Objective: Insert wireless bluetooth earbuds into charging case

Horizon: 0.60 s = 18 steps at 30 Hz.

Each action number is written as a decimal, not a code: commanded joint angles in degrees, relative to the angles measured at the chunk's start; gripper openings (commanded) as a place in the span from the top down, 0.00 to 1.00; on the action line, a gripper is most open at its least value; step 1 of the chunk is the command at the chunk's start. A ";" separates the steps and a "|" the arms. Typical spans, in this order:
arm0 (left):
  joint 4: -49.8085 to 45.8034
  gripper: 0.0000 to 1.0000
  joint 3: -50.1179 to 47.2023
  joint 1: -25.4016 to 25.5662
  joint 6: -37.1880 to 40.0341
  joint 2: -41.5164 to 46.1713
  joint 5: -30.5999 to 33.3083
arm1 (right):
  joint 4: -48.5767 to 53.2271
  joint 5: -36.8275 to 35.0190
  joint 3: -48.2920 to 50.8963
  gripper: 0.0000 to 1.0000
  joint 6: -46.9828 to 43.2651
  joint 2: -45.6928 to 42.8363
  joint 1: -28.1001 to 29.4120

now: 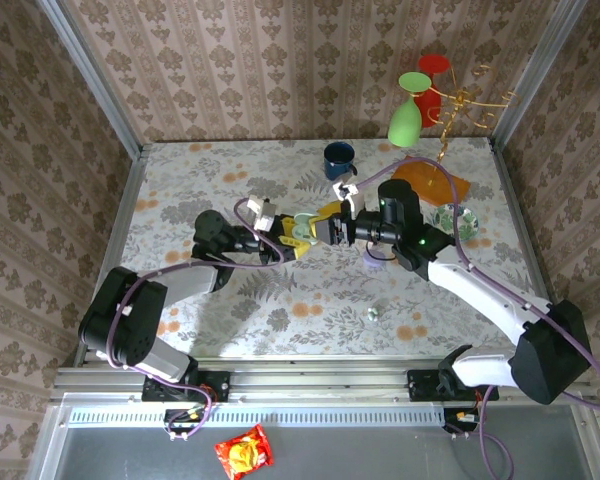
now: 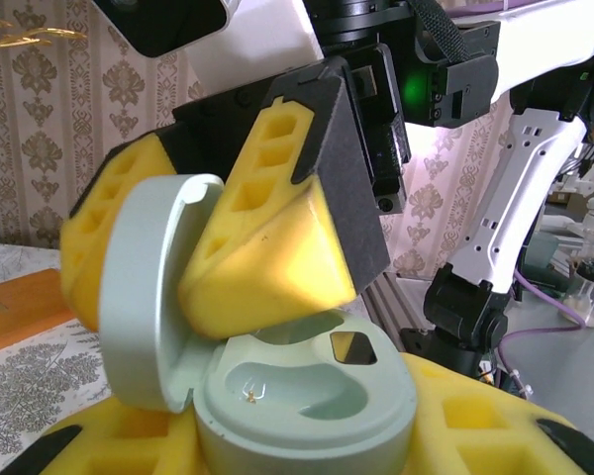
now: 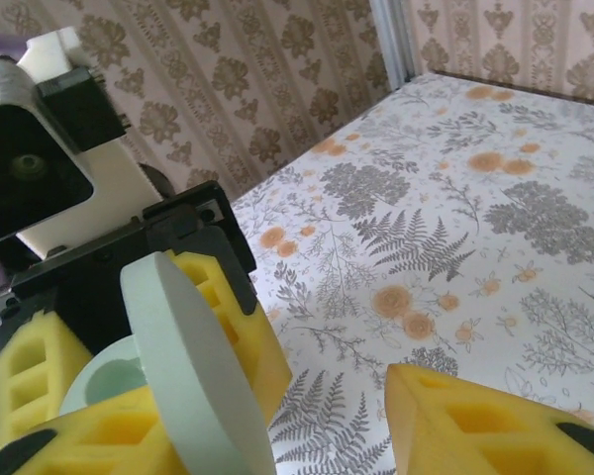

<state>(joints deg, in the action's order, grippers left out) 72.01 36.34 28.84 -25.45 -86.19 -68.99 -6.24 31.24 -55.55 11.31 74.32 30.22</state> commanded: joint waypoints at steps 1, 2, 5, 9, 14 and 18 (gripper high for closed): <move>2.26 0.66 0.84 0.87 -0.26 0.78 -3.79 | -0.96 3.53 -1.84 0.63 1.52 2.51 -1.36; 2.24 0.66 0.93 0.87 -0.18 0.72 -3.87 | -1.41 4.27 -1.86 0.65 1.97 2.77 -1.43; 2.26 0.66 0.95 0.87 0.05 0.42 -3.96 | -2.35 5.89 -1.78 0.75 2.40 3.15 -1.47; 2.26 0.66 1.18 0.69 -0.01 -0.31 -3.79 | -2.61 6.46 -1.93 0.93 2.06 2.88 -1.43; 2.28 0.66 1.57 0.34 -0.10 -0.99 -3.48 | -3.25 5.90 -0.79 1.00 -0.70 1.37 -1.39; 2.26 0.57 1.63 -0.08 -0.39 -1.15 -1.90 | -3.60 3.54 -0.05 1.00 -2.90 -0.20 -1.08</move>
<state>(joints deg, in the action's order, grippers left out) 71.24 36.45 28.80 -25.98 -86.67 -69.04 -7.57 37.65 -56.10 10.11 76.16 29.02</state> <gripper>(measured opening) 0.421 0.127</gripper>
